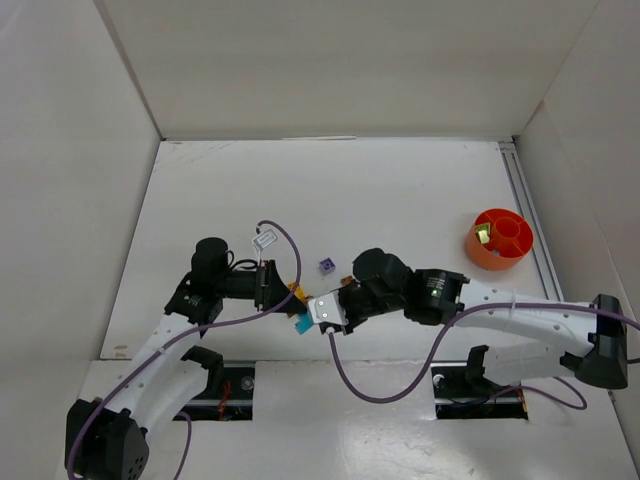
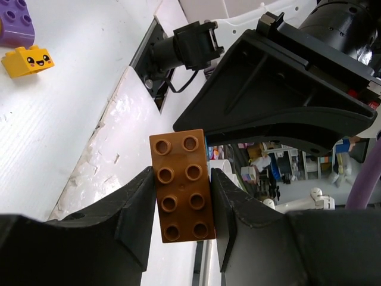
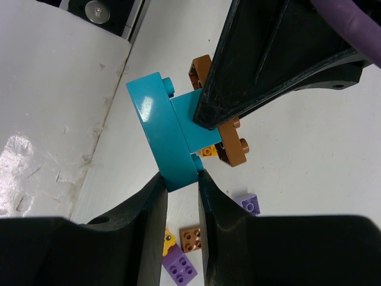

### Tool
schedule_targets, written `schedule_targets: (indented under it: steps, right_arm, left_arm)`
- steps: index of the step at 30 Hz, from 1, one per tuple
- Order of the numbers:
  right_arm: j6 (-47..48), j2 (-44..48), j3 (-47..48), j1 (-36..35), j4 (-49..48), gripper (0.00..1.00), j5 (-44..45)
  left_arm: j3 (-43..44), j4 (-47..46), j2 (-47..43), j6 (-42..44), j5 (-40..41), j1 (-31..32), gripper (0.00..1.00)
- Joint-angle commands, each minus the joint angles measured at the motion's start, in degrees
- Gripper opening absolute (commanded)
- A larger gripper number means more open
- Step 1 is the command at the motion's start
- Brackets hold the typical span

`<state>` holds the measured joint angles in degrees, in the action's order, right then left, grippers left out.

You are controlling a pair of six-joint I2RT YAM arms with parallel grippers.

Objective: Sort the legos into containers by color

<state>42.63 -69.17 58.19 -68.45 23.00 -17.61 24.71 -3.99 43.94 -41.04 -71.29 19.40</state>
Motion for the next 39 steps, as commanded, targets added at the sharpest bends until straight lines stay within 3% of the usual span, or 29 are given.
schedule_targets:
  steps: [1, 8, 18, 20, 23, 24, 25, 29, 31, 33, 39]
  right_arm:
    - [1.7, -0.4, 3.1, -0.2, -2.9, 0.00, -0.7]
    - [0.2, 1.6, -0.7, -0.2, -0.2, 0.00, -6.3]
    - [-8.2, 10.1, -9.2, -0.2, -2.9, 0.00, -9.2]
    - [-9.5, 10.1, -8.5, -0.2, -2.1, 0.00, -6.1]
    - [-14.8, 10.1, -6.9, -0.2, -0.4, 0.00, 9.1]
    - [-17.1, 10.1, -5.2, -0.2, 0.2, 0.00, 15.2]
    - [-19.1, 10.1, -3.8, 0.5, 1.7, 0.00, 25.5]
    - [-24.4, 7.6, 3.9, 11.1, 13.2, 0.00, 33.4]
    - [-25.4, 5.7, 7.6, 20.9, 16.4, 0.00, 34.2]
    - [-25.4, 3.3, 9.8, 29.5, 20.9, 0.00, 35.7]
    - [-29.4, -9.6, 19.0, 43.6, 33.7, 0.00, 50.3]
  left_arm:
    - [0.4, -1.1, -0.2, 1.9, -2.5, 0.4, 0.18]
    - [2.5, -4.4, 1.4, -1.3, 6.0, 0.4, 0.00]
    - [6.7, -13.8, 16.2, -1.1, 6.3, -5.1, 0.00]
    - [8.4, -14.5, 16.7, -1.2, 6.2, -5.1, 0.00]
    - [12.1, -9.0, 13.8, 2.7, 12.4, -5.1, 0.00]
    - [12.9, -5.3, 12.7, 3.8, 18.5, -5.1, 0.00]
    - [13.7, -3.8, 11.4, 4.5, 21.9, -5.1, 0.00]
    - [16.4, 1.8, 4.8, 6.6, 36.4, -5.1, 0.00]
    - [17.4, 5.0, 3.3, 7.2, 42.6, -5.1, 0.00]
    - [19.1, 6.4, 2.7, 8.2, 44.9, -5.1, 0.00]
    - [18.5, 1.0, 8.4, 7.5, 43.6, -5.1, 0.00]
